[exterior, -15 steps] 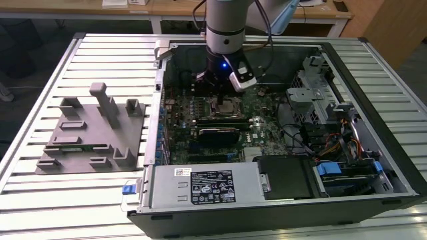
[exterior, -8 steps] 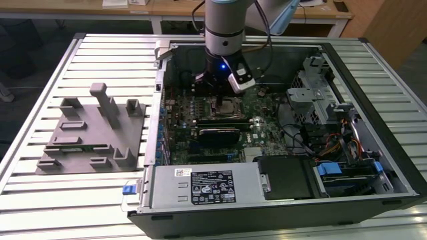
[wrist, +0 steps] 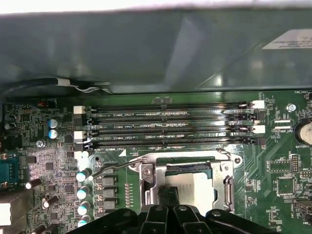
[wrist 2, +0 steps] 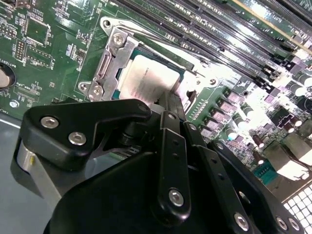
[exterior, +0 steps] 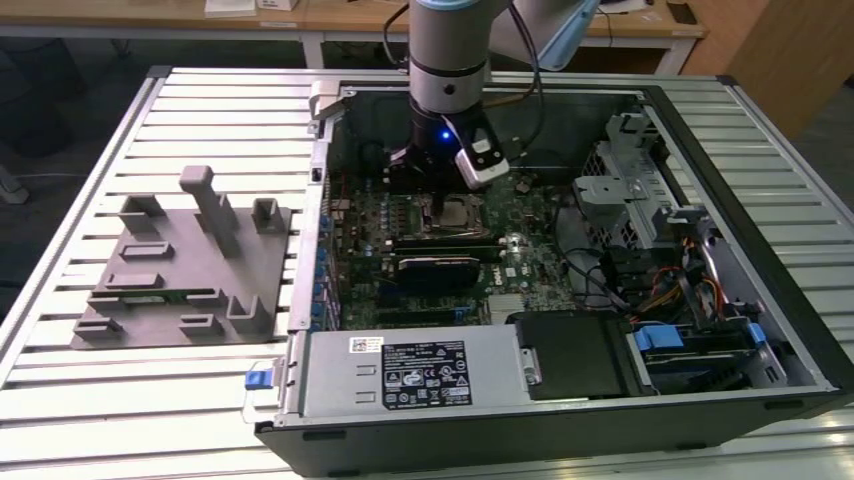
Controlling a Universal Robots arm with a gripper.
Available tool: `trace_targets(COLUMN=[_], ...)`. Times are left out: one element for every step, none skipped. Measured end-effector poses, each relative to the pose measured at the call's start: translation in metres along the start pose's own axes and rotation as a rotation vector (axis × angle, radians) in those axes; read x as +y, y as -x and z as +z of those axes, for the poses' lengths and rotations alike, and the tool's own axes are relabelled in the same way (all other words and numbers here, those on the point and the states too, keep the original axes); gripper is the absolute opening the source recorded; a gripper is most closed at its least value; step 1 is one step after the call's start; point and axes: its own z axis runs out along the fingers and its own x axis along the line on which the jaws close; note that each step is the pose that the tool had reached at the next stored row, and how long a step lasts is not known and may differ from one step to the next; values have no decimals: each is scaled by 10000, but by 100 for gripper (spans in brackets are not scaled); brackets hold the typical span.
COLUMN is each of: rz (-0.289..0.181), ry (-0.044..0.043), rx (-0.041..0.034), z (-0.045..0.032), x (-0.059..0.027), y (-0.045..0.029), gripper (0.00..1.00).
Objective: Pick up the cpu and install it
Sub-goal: 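Close the cpu cover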
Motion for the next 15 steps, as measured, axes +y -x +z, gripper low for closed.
trace_targets(rz=[1, 2, 3, 1, 1, 1, 1, 1, 1, 1, 1, 1, 1, 1, 1], ry=[0, 1, 3, 3, 2, 3, 3, 2, 2, 1, 1, 1, 2, 1, 1], rx=[0, -1, -2, -2, -2, -2, -2, -2, -1, -1, -1, -1, -1, -1, -1], z=[0, 1, 3, 5, 6, 7, 8, 9, 11, 14, 17, 22, 26, 28, 31], x=[0, 0, 0, 0, 0, -1, -1, -2, -2, -3, -3, -3, -3, -4, -4], y=[0, -4, -9, -14, -20, -27, -36, -45, -52, -57, -60, -63, -67, -70, -74], gripper=[11, 11, 11, 11, 11, 11, 11, 11, 11, 11, 11, 11, 11, 11, 11])
